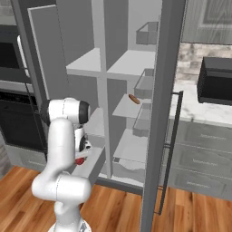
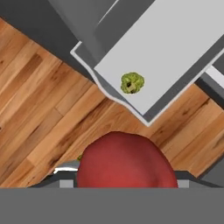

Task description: Take the bell pepper and broccoli from the fridge shelf and place them in the freezer drawer to begin freezing them.

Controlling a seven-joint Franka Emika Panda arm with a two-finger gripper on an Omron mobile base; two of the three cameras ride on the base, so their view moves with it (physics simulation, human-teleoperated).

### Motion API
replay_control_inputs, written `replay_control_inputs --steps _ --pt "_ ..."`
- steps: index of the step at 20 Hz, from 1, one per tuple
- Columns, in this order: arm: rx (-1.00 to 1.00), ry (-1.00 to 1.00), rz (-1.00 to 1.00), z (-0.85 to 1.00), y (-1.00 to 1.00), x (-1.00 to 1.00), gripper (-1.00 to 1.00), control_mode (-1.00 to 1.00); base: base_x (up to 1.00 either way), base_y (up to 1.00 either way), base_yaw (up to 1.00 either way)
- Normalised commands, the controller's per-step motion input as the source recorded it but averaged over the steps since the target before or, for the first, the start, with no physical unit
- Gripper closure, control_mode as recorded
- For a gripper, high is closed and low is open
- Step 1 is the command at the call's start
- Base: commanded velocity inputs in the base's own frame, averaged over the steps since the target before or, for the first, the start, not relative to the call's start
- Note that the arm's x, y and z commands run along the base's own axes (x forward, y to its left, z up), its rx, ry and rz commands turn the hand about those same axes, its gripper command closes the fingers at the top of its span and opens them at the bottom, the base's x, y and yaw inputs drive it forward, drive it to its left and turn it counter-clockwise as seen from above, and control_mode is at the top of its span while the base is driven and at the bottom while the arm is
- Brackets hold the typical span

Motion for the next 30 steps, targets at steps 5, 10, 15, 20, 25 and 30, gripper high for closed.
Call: replay_control_inputs --steps 5,10,15,20,25,30 --pt "-0.03 0.07 0.00 -0.54 0.28 0.31 1.00 -1.00 0.00 0.00 0.00" --pt "-0.04 0.04 0.00 -0.62 0.16 0.52 1.00 -1.00 0.00 0.00 0.00" --pt "-0.04 0.03 0.00 -0.61 0.15 0.59 1.00 -1.00 0.00 0.00 0.00" --pt "0.00 0.11 0.00 -0.54 0.16 0.69 1.00 -1.00 0.00 0.00 0.00" --pt "-0.02 0.11 0.00 -0.66 0.14 0.60 1.00 -1.00 0.00 0.00 0.00" --pt "-0.05 0.10 0.00 -0.81 0.07 0.38 1.00 -1.00 0.00 0.00 0.00"
